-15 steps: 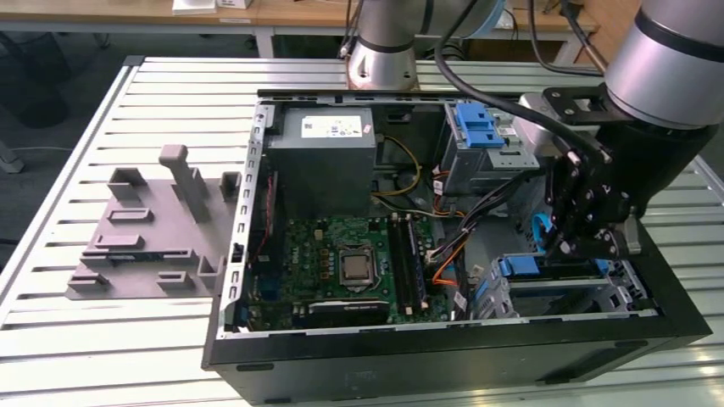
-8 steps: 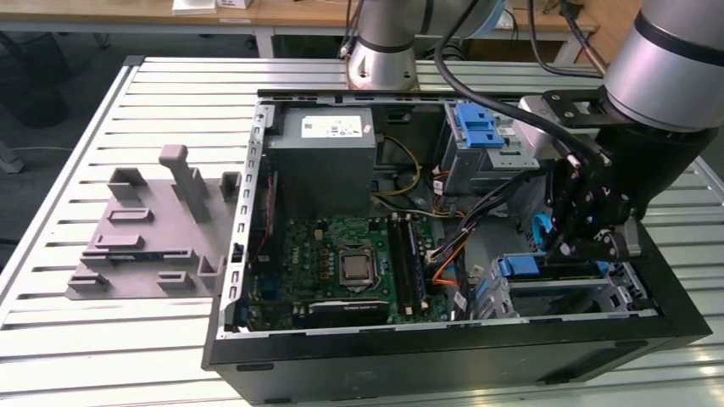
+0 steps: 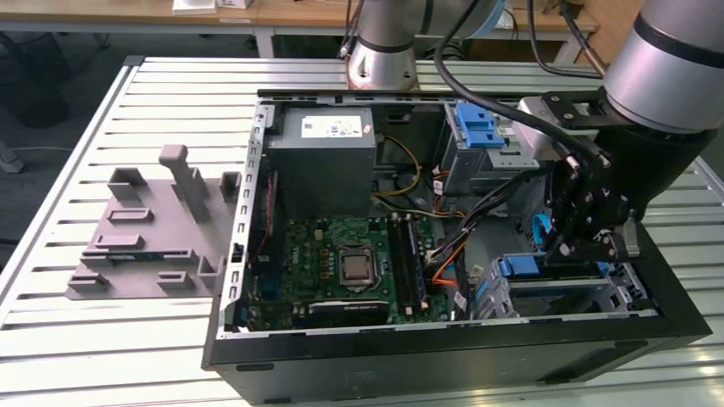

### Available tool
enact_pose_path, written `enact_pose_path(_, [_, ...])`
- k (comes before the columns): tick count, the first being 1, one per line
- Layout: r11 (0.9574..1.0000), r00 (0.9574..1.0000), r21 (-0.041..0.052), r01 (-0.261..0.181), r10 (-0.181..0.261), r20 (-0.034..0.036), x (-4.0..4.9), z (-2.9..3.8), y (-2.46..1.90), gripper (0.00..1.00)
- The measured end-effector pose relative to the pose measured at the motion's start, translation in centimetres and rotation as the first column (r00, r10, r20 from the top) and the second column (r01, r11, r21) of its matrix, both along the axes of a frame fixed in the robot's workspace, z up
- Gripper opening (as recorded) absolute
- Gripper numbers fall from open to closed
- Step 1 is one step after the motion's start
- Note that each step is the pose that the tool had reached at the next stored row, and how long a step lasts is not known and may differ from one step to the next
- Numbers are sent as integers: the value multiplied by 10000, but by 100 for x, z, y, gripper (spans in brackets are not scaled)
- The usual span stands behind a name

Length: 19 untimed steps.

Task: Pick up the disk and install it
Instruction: 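Insert the second disk wire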

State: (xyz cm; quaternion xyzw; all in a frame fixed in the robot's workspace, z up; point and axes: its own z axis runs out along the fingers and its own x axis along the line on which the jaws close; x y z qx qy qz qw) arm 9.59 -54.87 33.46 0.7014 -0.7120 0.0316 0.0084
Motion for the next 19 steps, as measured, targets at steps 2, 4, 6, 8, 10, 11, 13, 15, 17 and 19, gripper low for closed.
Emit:
enact_pose_path(2, [10000, 10000, 5, 0, 0, 0, 0, -7, -3, 16])
enact_pose_path(4, [10000, 10000, 8, 0, 0, 0, 0, -11, -4, 16])
enact_pose_path(6, [10000, 10000, 9, 0, 0, 0, 0, -17, -6, 16])
enact_pose_path(8, [10000, 10000, 9, -1, 1, 0, 0, -24, -8, 16])
enact_pose_path(10, [10000, 10000, 10, 0, 0, 0, 0, -34, -10, 16])
enact_pose_path(11, [10000, 10000, 12, 0, 0, 0, 0, -38, -11, 16])
enact_pose_path(13, [10000, 10000, 27, -1, 1, 0, 0, -45, -12, 16])
enact_pose_path(15, [10000, 10000, 35, -1, 1, 0, 1, -49, -12, 16])
enact_pose_path(17, [10000, 10000, 43, 0, 0, 0, 0, -52, -12, 16])
enact_pose_path(19, [10000, 10000, 43, 0, 0, 0, 0, -53, -12, 16])
